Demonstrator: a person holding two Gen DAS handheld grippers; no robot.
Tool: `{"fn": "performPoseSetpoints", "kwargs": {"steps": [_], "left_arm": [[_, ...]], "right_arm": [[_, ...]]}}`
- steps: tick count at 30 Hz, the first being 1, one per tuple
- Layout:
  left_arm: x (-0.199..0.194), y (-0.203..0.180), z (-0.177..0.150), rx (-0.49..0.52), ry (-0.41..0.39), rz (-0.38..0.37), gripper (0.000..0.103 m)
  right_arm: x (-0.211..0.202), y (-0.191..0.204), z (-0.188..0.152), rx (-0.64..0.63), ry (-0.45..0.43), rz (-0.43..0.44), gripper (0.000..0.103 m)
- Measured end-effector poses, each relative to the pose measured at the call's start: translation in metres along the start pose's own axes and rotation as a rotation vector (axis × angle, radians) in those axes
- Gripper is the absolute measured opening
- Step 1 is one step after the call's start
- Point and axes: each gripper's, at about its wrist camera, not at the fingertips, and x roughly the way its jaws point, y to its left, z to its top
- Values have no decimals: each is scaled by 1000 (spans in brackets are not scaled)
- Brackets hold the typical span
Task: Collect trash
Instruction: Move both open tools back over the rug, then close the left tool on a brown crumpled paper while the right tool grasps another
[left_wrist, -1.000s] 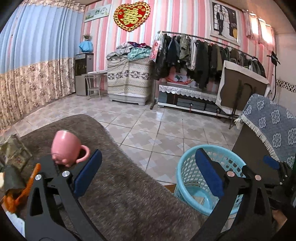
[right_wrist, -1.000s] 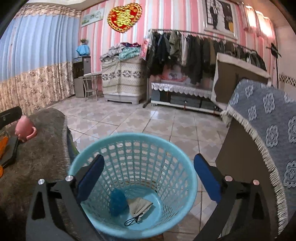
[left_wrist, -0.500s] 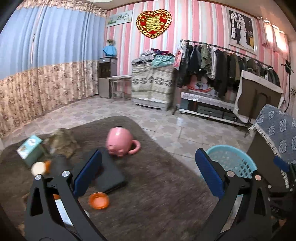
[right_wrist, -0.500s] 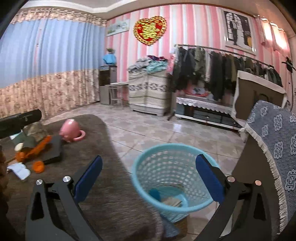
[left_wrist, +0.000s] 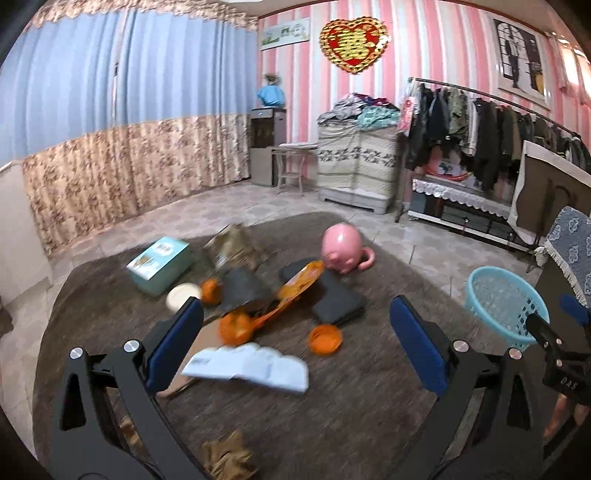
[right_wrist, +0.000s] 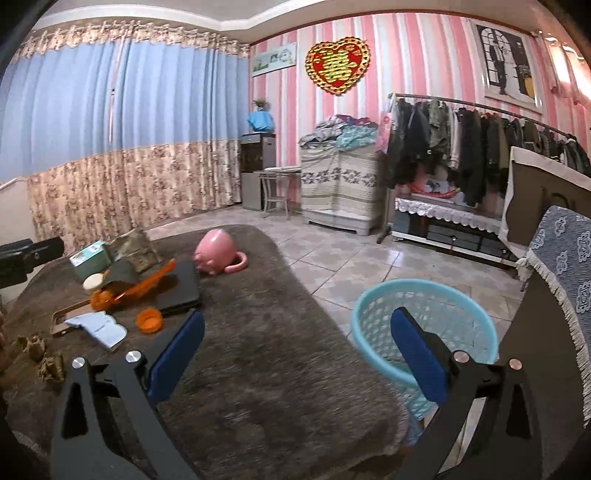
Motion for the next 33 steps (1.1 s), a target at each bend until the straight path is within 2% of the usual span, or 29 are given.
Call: {"fn": "performPoseSetpoints", "kwargs": {"steps": [5, 10, 19, 22, 27, 31, 33], "left_arm": [[-11, 31, -23, -33, 17, 64, 97], [-16, 52, -49, -21, 36, 117, 97], [-5, 91, -98, -65, 146, 175, 97], [-3, 103, -107, -68, 168, 204, 97], [-1, 129, -114, -132, 181, 221, 97], [10, 138, -116, -143, 185, 209, 90], [21, 138, -116, -137, 212, 194, 77]], "right_arm": [[4, 16, -13, -17, 30, 21, 99], [9, 33, -29, -49, 62, 25, 99], [13, 42, -45, -36, 110, 63, 99], [16, 44, -46, -26, 119, 67, 99], [16, 45, -46, -4, 130, 66, 99], [15, 56, -43, -16, 126, 79, 99], [15, 64, -42, -30, 126, 87, 99]]}}
